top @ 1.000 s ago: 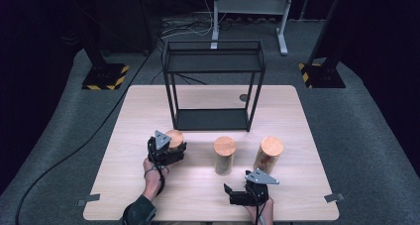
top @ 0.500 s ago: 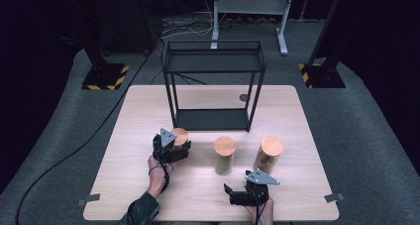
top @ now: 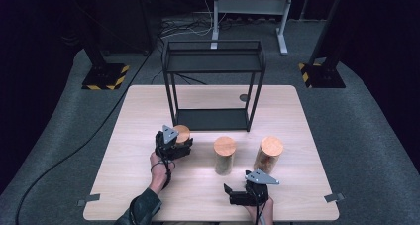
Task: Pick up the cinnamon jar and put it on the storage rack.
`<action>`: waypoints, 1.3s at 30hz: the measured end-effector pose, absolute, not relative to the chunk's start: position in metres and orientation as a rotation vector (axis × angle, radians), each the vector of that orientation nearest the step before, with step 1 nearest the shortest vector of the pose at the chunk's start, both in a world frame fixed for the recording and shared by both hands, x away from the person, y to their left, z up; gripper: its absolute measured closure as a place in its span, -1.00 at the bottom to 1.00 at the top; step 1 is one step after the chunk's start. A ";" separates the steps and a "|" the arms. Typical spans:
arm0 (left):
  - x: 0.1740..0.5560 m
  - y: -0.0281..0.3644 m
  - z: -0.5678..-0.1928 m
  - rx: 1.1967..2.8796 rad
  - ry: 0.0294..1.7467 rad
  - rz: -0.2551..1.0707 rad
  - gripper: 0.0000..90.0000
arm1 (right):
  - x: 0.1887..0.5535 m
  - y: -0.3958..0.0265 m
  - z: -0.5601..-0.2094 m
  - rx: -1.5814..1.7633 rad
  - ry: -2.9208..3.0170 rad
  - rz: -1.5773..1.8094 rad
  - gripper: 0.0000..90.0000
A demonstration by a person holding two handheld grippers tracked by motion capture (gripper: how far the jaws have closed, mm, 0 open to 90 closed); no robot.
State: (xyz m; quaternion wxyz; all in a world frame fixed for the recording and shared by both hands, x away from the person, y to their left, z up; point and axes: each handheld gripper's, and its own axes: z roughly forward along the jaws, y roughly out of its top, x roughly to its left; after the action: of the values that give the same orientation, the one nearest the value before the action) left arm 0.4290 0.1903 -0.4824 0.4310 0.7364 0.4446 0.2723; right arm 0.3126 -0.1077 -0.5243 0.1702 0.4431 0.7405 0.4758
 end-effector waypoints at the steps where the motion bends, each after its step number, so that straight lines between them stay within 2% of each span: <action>1: 0.430 0.190 -0.482 1.839 1.106 0.680 -0.44 | 0.313 -0.108 -0.524 1.259 2.104 1.352 -0.96; 39: 0.448 0.179 -0.479 1.860 1.091 0.675 -0.44 | 0.313 -0.108 -0.524 1.260 2.103 1.355 -0.96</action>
State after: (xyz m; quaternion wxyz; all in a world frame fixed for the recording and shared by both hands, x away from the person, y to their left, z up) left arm 0.4476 0.1792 -0.4792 0.4267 0.7445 0.4366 0.2702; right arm 0.3125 -0.1079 -0.5243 0.1697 0.4433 0.7399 0.4767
